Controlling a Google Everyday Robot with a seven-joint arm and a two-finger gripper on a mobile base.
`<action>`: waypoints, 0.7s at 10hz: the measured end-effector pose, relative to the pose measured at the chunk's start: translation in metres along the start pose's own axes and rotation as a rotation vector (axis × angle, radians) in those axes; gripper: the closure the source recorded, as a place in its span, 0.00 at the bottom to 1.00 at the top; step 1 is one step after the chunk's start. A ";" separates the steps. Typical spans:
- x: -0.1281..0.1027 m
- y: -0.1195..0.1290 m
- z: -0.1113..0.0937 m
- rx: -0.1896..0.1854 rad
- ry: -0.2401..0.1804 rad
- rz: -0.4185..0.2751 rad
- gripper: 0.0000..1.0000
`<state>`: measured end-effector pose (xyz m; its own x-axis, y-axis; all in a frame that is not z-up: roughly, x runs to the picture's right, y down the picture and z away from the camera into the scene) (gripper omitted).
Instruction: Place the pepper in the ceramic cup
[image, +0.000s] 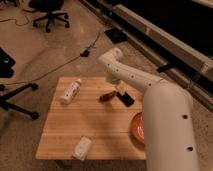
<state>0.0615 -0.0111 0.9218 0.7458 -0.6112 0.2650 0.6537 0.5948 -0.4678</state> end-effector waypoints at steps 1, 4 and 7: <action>-0.002 -0.002 0.007 -0.011 -0.004 0.002 0.20; -0.020 -0.009 0.024 -0.043 -0.022 -0.001 0.20; -0.037 -0.016 0.040 -0.075 -0.049 -0.003 0.20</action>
<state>0.0285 0.0224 0.9531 0.7505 -0.5854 0.3067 0.6458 0.5511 -0.5284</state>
